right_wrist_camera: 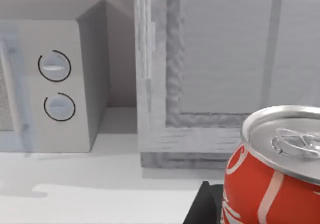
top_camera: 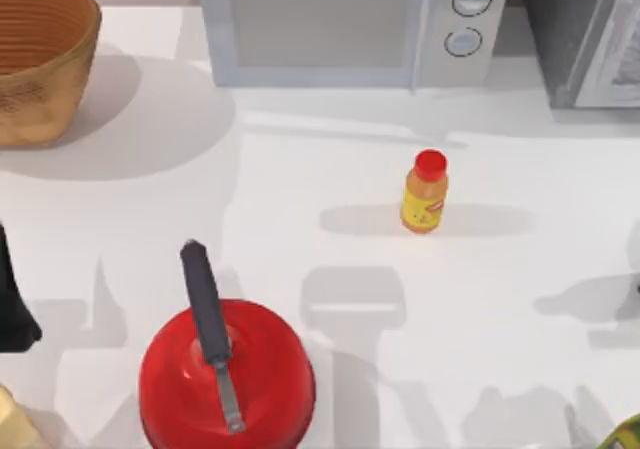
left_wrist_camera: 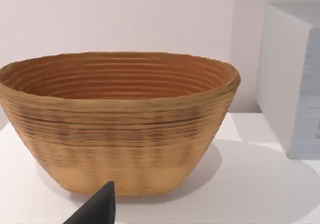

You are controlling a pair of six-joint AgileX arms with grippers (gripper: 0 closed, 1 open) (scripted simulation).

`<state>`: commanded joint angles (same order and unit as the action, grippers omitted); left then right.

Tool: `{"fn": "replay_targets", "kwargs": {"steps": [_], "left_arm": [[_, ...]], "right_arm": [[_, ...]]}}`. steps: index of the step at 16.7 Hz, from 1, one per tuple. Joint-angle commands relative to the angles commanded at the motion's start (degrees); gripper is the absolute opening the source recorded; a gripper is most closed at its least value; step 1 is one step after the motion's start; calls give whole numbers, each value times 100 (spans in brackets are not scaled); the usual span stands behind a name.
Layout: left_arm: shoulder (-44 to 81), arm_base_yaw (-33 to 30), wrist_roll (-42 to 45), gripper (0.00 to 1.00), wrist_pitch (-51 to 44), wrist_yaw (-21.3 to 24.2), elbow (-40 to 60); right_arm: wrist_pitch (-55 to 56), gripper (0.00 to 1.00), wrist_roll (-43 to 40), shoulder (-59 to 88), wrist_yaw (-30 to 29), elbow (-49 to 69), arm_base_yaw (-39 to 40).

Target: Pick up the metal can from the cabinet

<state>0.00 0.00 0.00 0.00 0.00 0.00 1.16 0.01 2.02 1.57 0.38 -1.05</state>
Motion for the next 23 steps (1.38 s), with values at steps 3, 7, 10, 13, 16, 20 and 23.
{"fn": "replay_targets", "kwargs": {"steps": [3, 7, 10, 13, 16, 20, 23], "left_arm": [[0, 0, 0, 100, 0, 0, 0], [0, 0, 0, 100, 0, 0, 0], [0, 0, 0, 100, 0, 0, 0], [0, 0, 0, 100, 0, 0, 0], [0, 0, 0, 100, 0, 0, 0], [0, 0, 0, 100, 0, 0, 0], [0, 0, 0, 100, 0, 0, 0]], "right_arm": [[530, 0, -27, 695, 628, 208, -467], [1741, 0, -72, 2334, 2021, 723, -1461], [2920, 0, -108, 3962, 3355, 1249, -2343], [4199, 0, -144, 5777, 4804, 1839, -3230], [5474, 0, -179, 7666, 6248, 2441, -4051], [6975, 0, -232, 10045, 7966, 3159, -4934], [7823, 0, -279, 11484, 8977, 3564, -5398]]}}
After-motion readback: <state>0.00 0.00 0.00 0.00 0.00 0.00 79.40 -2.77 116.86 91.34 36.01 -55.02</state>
